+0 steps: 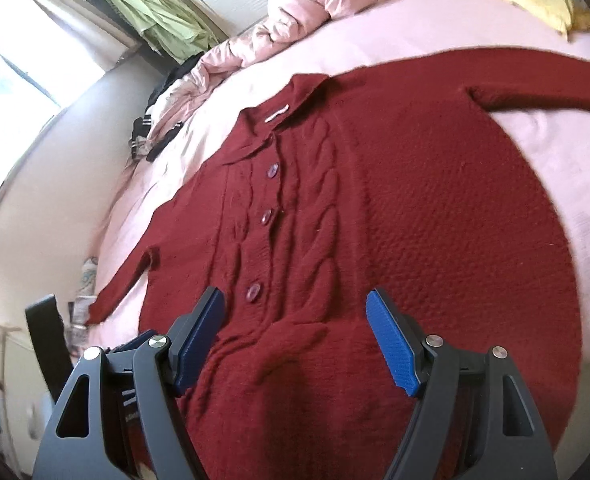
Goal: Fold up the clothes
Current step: 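Move the right tool toward the sleeve beside the collar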
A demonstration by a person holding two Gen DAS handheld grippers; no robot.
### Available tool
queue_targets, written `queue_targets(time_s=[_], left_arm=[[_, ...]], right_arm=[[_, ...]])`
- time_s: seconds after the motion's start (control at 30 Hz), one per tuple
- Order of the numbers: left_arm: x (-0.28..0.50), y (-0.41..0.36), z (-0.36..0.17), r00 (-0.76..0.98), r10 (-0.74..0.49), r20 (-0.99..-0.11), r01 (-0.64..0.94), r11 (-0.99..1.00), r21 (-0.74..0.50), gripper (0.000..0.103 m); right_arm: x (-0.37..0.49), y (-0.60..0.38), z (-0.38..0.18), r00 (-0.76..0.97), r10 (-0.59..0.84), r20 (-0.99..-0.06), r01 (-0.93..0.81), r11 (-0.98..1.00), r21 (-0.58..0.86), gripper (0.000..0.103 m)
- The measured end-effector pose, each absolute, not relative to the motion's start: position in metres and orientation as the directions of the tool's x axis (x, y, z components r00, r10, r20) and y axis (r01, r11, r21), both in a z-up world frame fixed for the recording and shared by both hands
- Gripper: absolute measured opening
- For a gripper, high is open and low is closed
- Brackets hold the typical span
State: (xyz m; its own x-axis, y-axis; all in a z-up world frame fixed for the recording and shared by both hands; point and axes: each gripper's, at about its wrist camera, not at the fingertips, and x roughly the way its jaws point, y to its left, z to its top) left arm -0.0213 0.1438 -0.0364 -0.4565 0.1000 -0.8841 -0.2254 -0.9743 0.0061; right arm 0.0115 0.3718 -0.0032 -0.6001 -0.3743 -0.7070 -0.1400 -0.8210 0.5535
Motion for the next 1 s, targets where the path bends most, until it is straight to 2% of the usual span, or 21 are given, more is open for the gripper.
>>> queue_targets(time_s=[0.17, 0.27, 0.37, 0.6, 0.7, 0.8, 1.0], left_arm=[[-0.023, 0.144, -0.037, -0.448, 0.092, -0.889, -0.225, -0.974, 0.013, 0.087], [-0.024, 0.145, -0.038, -0.442, 0.081, -0.894, -0.224, -0.974, 0.022, 0.087], [-0.024, 0.147, -0.038, -0.438, 0.069, -0.896, -0.223, -0.974, 0.034, 0.087], [-0.027, 0.152, -0.040, -0.424, 0.037, -0.905, -0.216, -0.974, 0.061, 0.087], [-0.028, 0.155, -0.040, -0.417, 0.024, -0.908, -0.214, -0.974, 0.073, 0.087], [-0.029, 0.158, -0.040, -0.412, 0.012, -0.911, -0.214, -0.973, 0.084, 0.087], [-0.031, 0.161, -0.042, -0.403, 0.003, -0.915, -0.213, -0.973, 0.090, 0.087]], right_arm=[[0.015, 0.430, 0.004, -0.648, -0.257, -0.717, -0.193, -0.855, 0.481, 0.074], [0.018, 0.478, 0.011, -0.681, -0.035, -0.731, -0.258, -0.923, 0.284, 0.074], [0.016, 0.530, 0.006, -0.646, 0.118, -0.754, -0.341, -0.928, 0.147, 0.074], [0.026, 0.659, -0.018, -0.523, 0.311, -0.793, -0.539, -0.842, 0.025, 0.074], [0.039, 0.707, -0.022, -0.557, 0.285, -0.780, -0.576, -0.809, 0.115, 0.074], [0.058, 0.753, -0.022, -0.636, 0.219, -0.740, -0.590, -0.756, 0.283, 0.074], [0.095, 0.829, -0.043, -0.739, 0.172, -0.652, -0.628, -0.526, 0.573, 0.074]])
